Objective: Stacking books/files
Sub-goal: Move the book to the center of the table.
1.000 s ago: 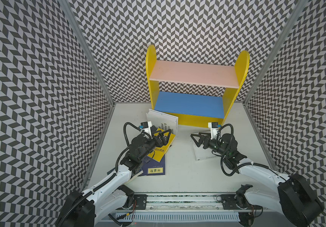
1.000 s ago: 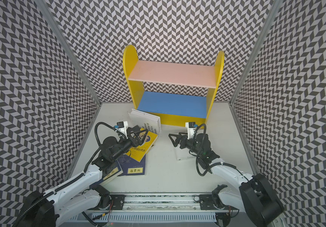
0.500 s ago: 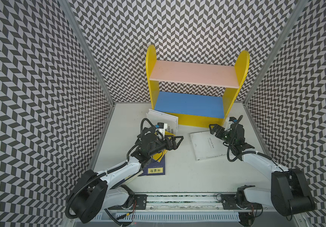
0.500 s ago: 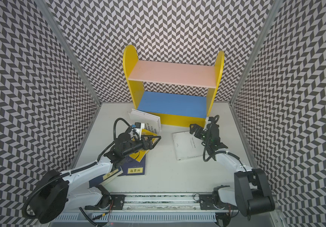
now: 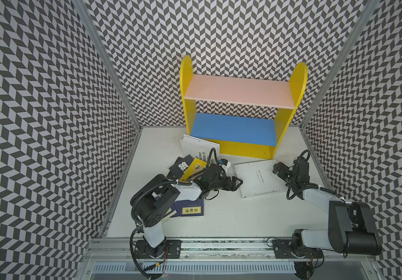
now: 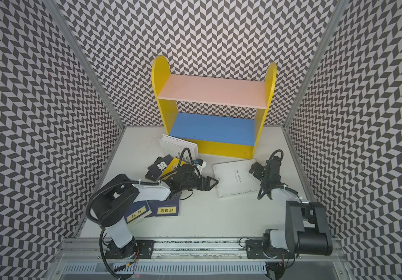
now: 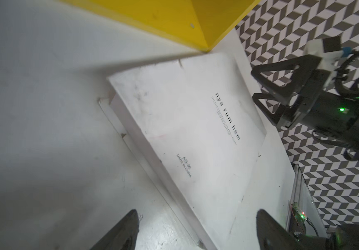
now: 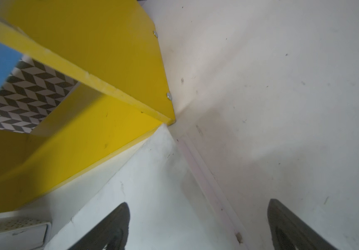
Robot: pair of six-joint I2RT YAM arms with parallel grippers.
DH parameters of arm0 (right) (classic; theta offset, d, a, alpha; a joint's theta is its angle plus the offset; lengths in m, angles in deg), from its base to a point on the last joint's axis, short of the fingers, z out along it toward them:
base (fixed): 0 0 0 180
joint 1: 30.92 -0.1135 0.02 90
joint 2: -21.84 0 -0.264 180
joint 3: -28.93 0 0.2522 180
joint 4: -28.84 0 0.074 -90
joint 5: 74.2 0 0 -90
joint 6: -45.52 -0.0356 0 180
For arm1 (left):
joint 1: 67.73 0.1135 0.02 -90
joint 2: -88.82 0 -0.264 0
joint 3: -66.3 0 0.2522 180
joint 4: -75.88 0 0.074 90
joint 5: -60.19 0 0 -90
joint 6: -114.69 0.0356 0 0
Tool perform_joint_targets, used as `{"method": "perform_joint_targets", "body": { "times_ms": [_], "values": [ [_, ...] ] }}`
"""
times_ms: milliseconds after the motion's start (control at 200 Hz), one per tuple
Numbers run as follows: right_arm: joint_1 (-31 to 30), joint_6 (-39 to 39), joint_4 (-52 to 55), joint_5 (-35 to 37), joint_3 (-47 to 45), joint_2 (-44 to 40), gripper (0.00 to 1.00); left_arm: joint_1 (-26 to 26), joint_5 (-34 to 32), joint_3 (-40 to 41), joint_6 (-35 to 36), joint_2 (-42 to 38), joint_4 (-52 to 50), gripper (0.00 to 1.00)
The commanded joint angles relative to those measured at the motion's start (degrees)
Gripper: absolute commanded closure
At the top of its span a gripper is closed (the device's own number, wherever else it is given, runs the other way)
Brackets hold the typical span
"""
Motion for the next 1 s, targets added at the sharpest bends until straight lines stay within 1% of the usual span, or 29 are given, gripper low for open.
{"method": "perform_joint_targets", "body": {
  "times_ms": [0,150,200,290,366,476,576,686,831,911,997],
  "values": [
    [0.11,0.57,-3.65,-5.36,-2.01,-0.03,0.08,-1.58,1.77,-2.18,-3.69,2.68,3.65,0.19],
    [-0.06,-0.02,-5.17,-8.97,-4.18,0.18,0.16,-2.87,1.42,-2.84,-4.56,3.72,5.19,0.21],
    [-0.05,-0.04,-6.02,-10.45,-5.01,0.4,0.19,-3.04,1.48,-3.04,-4.96,4.02,5.38,0.23],
    [-0.15,-0.05,-6.19,-10.77,-5.91,0.64,0.24,-3.11,1.29,-3.31,-5.09,3.89,5.36,0.29],
    [-0.1,-0.02,-6.63,-11.06,-6.36,0.71,0.25,-3.17,0.34,-3.6,-4.88,3.21,4.34,0.32],
    [-0.15,0.1,-6.84,-11.31,-6.21,1.21,0.28,-3.18,-0.75,-4.33,-4.14,2.72,2.13,0.39],
    [-0.19,0.06,-7.15,-11.58,-6.21,1.84,0.3,-3.18,-1.78,-4.58,-3.78,2.33,1.0,0.5],
    [-0.24,0.0,-7.75,-11.84,-6.12,2.96,0.32,-3.31,-2.83,-4.82,-2.84,1.75,-0.07,0.54],
    [-0.22,-0.13,-8.38,-12.61,-5.95,4.41,0.35,-3.37,-3.31,-4.41,-2.19,0.41,-0.1,0.62],
    [-0.23,-0.08,-8.69,-13.08,-5.95,4.65,0.37,-3.41,-3.03,-4.43,-2.06,-0.39,0.21,0.69],
    [-0.24,-0.14,-8.65,-13.35,-6.04,4.23,0.38,-3.46,-3.13,-4.64,-2.02,-0.98,-0.42,0.8]
  ]
}}
